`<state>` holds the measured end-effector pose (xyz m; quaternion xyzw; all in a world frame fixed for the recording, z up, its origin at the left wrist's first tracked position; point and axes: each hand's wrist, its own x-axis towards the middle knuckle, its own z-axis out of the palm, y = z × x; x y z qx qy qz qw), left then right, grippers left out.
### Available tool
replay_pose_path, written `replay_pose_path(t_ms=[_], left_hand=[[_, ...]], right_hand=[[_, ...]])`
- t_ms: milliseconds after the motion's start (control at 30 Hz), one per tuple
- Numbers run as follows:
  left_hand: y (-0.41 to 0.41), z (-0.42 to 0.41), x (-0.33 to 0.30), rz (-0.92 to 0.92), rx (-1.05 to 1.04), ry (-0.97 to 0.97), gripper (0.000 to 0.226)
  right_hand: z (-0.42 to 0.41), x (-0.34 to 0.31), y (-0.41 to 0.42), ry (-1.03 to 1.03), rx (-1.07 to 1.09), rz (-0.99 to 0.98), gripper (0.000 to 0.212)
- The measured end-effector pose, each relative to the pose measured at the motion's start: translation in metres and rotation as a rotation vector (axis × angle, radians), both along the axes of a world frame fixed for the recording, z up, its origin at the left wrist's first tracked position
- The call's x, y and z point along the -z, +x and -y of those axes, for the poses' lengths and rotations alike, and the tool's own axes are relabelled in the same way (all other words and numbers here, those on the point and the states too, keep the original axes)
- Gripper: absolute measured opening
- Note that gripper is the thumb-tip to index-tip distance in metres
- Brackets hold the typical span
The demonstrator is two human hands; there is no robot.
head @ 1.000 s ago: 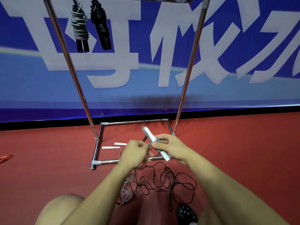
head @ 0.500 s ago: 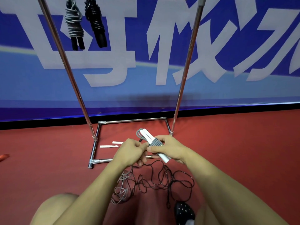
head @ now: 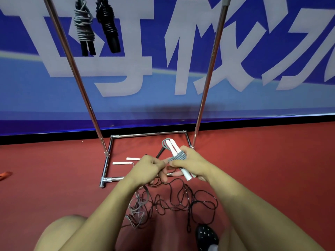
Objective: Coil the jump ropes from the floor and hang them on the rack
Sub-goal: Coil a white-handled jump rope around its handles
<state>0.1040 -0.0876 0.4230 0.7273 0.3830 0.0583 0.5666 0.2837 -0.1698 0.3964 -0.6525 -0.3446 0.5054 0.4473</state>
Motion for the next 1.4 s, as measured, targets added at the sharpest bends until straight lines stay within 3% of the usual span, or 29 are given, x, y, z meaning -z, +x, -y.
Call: replay_pose_path(t_ms=[100,267,400,500,667,867,1000,1167,1300,1400], left_hand=[[0.004,-0.001,0.005,0.073,-0.05,0.062,0.044],[0.007,-0.001,0.005,0.103,-0.098,0.151,0.036],[0.007,-0.003,0.008,0.135,-0.168,0.113,0.031],[0.008,-0.002,0.009,0.145,-0.191,0.067,0.025],[0.008,0.0,0.01,0.155,-0.209,0.035,0.035],[0.01,0.002,0.007,0.191,-0.184,0.012,0.034],[0.008,0.004,0.006,0.197,-0.136,0.045,0.037],[0.006,0.006,0.002,0.218,-0.052,0.057,0.033],[0.005,0.005,0.003,0.2,-0.031,-0.065,0.027],[0.003,0.002,0.003,0.102,-0.021,-0.168,0.032]], right_hand=[[0.001,-0.007,-0.003,0.019,-0.012,-0.019,0.035],[0.0,-0.008,-0.001,0.064,0.017,-0.104,0.039],[-0.003,-0.008,0.003,0.0,0.073,-0.294,0.049],[-0.002,-0.009,0.0,-0.001,0.087,-0.334,0.045],[0.0,-0.005,0.0,0.04,0.015,-0.229,0.027],[0.001,-0.002,0.002,0.042,0.002,0.12,0.047],[0.004,-0.004,0.001,0.033,-0.015,0.059,0.064],[0.011,-0.014,-0.006,-0.065,-0.136,-0.292,0.044],[0.009,-0.014,-0.003,0.04,-0.222,-0.043,0.024],[0.009,-0.013,-0.006,0.018,-0.202,0.006,0.023]])
